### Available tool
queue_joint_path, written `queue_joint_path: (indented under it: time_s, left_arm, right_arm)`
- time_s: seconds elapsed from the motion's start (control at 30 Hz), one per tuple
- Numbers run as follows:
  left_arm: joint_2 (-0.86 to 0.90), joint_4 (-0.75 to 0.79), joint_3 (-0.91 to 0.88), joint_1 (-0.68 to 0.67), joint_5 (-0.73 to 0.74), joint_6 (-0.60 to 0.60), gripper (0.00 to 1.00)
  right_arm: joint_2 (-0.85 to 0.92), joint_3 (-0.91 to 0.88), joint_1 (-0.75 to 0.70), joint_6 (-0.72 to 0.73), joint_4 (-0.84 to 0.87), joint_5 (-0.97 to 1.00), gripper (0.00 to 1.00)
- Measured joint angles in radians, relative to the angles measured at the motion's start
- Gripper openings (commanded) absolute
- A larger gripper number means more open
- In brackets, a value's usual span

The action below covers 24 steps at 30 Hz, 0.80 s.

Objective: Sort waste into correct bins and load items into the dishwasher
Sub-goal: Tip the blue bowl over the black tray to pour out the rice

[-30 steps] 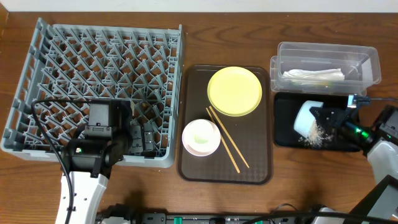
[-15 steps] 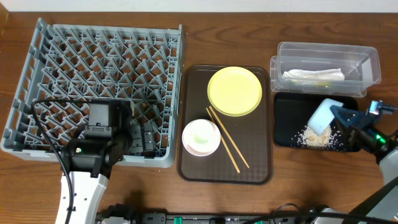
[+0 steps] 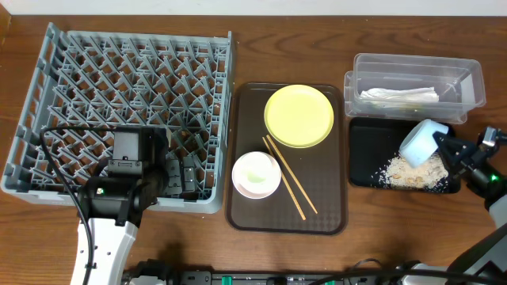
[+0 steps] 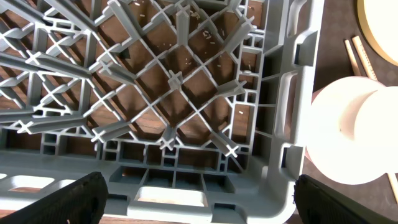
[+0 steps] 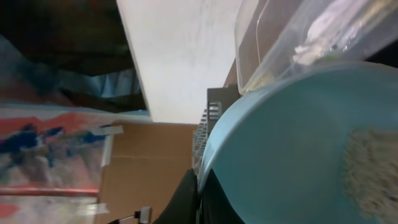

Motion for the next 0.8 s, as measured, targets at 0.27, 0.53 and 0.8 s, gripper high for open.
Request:
queue_joint_path:
  time_s: [0.27,0.53,0.8]
  left_arm:
    - [0.000,0.000,0.000,0.000,0.000,0.000,0.98]
    - [0.000,0.000,0.000,0.000,0.000,0.000,0.98]
    - [0.000,0.000,0.000,0.000,0.000,0.000,0.98]
  right_arm:
    - [0.039,0.000,0.000,0.004,0.000,-0.014,0.01]
    - [0.041,-0.005,0.002,0.082,0.096,0.016,0.01]
    - [0.040,-0.004,0.005,0.078,0.075,0.028,0.01]
